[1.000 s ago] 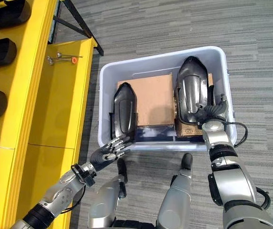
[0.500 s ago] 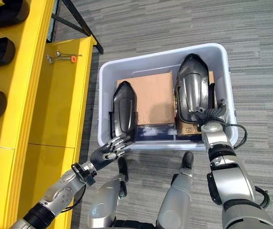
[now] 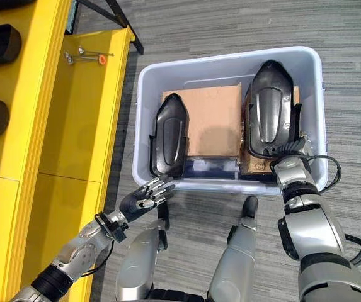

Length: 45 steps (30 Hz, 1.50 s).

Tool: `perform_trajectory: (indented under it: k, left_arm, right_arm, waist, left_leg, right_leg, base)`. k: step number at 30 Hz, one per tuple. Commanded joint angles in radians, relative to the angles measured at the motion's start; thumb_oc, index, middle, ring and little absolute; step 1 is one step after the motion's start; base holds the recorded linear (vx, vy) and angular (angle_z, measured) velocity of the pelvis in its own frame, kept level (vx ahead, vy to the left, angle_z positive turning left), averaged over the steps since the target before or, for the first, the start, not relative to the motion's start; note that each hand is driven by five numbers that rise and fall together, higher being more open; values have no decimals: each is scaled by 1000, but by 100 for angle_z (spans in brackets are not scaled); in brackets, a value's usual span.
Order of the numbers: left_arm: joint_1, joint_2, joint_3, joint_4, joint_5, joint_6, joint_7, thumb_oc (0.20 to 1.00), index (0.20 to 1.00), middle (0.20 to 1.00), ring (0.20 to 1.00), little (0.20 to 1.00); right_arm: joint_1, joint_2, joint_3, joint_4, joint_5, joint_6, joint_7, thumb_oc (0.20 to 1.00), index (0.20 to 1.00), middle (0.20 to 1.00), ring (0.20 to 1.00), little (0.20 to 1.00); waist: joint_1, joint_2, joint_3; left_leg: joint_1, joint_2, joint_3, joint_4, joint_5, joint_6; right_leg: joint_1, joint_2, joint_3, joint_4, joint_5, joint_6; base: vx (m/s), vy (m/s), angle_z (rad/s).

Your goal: Move parts from the plastic box to the shelf.

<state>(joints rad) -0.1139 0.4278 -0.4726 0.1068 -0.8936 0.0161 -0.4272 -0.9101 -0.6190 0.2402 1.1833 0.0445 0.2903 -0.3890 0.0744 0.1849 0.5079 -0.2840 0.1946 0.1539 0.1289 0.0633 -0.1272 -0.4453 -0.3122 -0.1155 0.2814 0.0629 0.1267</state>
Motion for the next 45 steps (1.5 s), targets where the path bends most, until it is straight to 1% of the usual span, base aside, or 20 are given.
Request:
perform_trajectory:
  k: [1,3,4,5,8,13,15,20,21,22,23,26,28,29,32,34,35,36,42,45]
  left_arm:
    - [12,31,-13,-115,-19,-11,-2,1000,1000,1000,1000,1000]
    - [8,32,-17,-116,-18,-13,2,1000,1000,1000,1000,1000]
    - [10,37,-19,-122,-20,-13,8,1000,1000,1000,1000,1000]
    - [12,38,-18,-128,-21,-10,11,1000,1000,1000,1000,1000]
    - [13,44,-18,-136,-21,-8,19,1000,1000,1000,1000,1000]
    - [12,45,-19,-131,-34,-27,10,1000,1000,1000,1000,1000]
    - [11,43,-17,-135,-33,-33,13,1000,1000,1000,1000,1000]
    - [6,42,-6,-126,-19,-17,31,1000,1000,1000,1000,1000]
    - [11,38,-7,-108,-21,-26,7,1000,1000,1000,1000,1000]
    - [15,39,-6,-105,-21,-33,2,1000,1000,1000,1000,1000]
    - [14,39,-4,-105,-20,-35,1,1000,1000,1000,1000,1000]
    - [29,42,6,-103,-25,-53,-12,1000,1000,1000,1000,1000]
    - [35,44,15,-100,-35,-58,-14,1000,1000,1000,1000,1000]
    - [33,44,17,-100,-35,-58,-14,1000,1000,1000,1000,1000]
    - [43,29,32,-85,-23,-59,-28,1000,1000,1000,1000,1000]
    - [50,18,44,-71,-13,-64,-44,1000,1000,1000,1000,1000]
    - [53,14,47,-60,-22,-66,-54,1000,1000,1000,1000,1000]
    - [62,8,54,-39,-29,-62,-92,1000,1000,1000,1000,1000]
    - [80,-2,44,-9,-12,-49,-121,1000,1000,1000,1000,1000]
    - [92,-9,33,5,-9,-52,-116,1000,1000,1000,1000,1000]
  right_arm:
    - [-10,-27,36,41,-1,61,36,1000,1000,1000,1000,1000]
    - [-22,-31,34,59,22,71,16,1000,1000,1000,1000,1000]
    - [-23,-37,29,69,28,76,13,586,586,586,586,586]
    - [-23,-42,29,71,26,76,17,200,200,200,200,200]
    - [-25,-46,24,66,-2,56,-31,200,200,200,200,200]
    - [-13,-43,38,45,-86,-6,-57,200,200,200,200,200]
    - [-7,-40,44,37,-110,-9,-75,200,200,200,200,200]
    - [15,-36,42,24,-101,-22,-149,200,200,200,200,200]
    - [28,-38,35,18,-116,-72,-169,200,200,200,200,200]
    - [37,-39,36,4,-88,-101,-213,200,200,200,200,200]
    - [36,-40,34,-1,-74,-110,-220,200,200,200,200,200]
    - [74,-36,-6,-53,-33,-209,-313,200,200,200,200,200]
    - [103,-25,-40,-107,15,-246,-354,200,200,200,200,200]
    - [102,-25,-43,-110,16,-251,-360,200,200,200,200,200]
    - [161,1,-92,-192,-36,-283,-406,200,200,200,200,200]
    - [192,11,-104,-232,-59,-296,-441,200,200,200,200,200]
    - [206,14,-110,-255,-88,-293,-479,200,200,200,200,200]
    - [234,12,-128,-292,-108,-283,-518,200,200,200,200,200]
    - [255,8,-158,-332,-144,-297,-533,200,200,200,200,200]
    - [263,1,-167,-346,-139,-286,-503,200,200,200,200,200]
  waist:
    - [26,30,12]
    - [33,30,12]
    - [35,26,12]
    - [37,26,12]
    - [39,26,12]
    - [37,22,12]
    - [37,22,12]
    - [33,26,12]
    - [30,27,12]
    - [26,29,12]
    - [27,30,12]
    - [11,27,12]
    - [-3,20,12]
    - [-2,21,12]
    - [-31,11,12]
    - [-50,6,12]
    - [-60,3,12]
    - [-74,-3,4]
    - [-75,-19,-61]
    - [-71,-33,-101]
  left_leg:
    - [-53,-11,-11,59,-6,49]
    - [-67,-9,-13,61,-2,49]
    - [-72,-11,-15,66,-7,50]
    - [-76,-11,-17,68,-7,51]
    - [-90,-12,-16,71,-7,52]
    - [-97,-13,-14,74,-10,55]
    - [-99,-14,-13,75,-10,56]
    - [-101,-17,-12,69,-7,57]
    - [-100,-16,-12,62,-2,56]
    - [-94,-17,-10,56,-2,57]
    - [-97,-15,-10,54,2,58]
    - [-63,-18,-4,37,-3,58]
    - [-37,-17,2,22,-5,57]
    - [-39,-15,2,20,-1,57]
    - [31,-6,20,-29,8,51]
    - [79,2,31,-58,16,46]
    - [108,6,37,-77,22,42]
    - [156,13,45,-109,35,34]
    - [203,21,40,-137,45,24]
    - [229,23,40,-132,39,23]
  right_leg:
    - [-9,18,-74,191,-136,-49]
    - [-18,22,-77,189,-131,-50]
    - [-20,20,-80,196,-137,-49]
    - [-22,20,-81,197,-138,-50]
    - [-32,23,-82,200,-138,-51]
    - [-34,24,-82,190,-134,-48]
    - [-34,23,-83,188,-132,-47]
    - [-34,27,-81,181,-130,-47]
    - [-36,31,-79,177,-128,-48]
    - [-32,33,-77,173,-129,-48]
    - [-34,36,-76,167,-123,-50]
    - [-7,38,-70,148,-123,-47]
    - [18,44,-68,121,-119,-45]
    - [16,48,-67,116,-112,-46]
    - [79,64,-60,44,-92,-42]
    - [124,67,-54,3,-78,-39]
    - [154,70,-52,-20,-72,-38]
    - [210,77,-50,-57,-66,-35]
    - [285,86,-58,-103,-67,-37]
    - [319,90,-65,-105,-77,-42]
  base:
    - [21,-14,7]
    - [10,-14,5]
    - [0,0,0]
    - [0,0,0]
    - [5,4,2]
    - [-3,-2,1]
    - [0,0,0]
    - [-36,-12,0]
    - [-64,2,-1]
    - [-70,7,0]
    - [-56,7,0]
    - [-41,12,-2]
    - [-40,-2,-3]
    - [-46,-18,-5]
    - [-41,-8,-9]
    - [-23,10,-25]
    - [21,49,-31]
    - [43,46,-32]
    - [85,13,-15]
    - [127,10,-2]
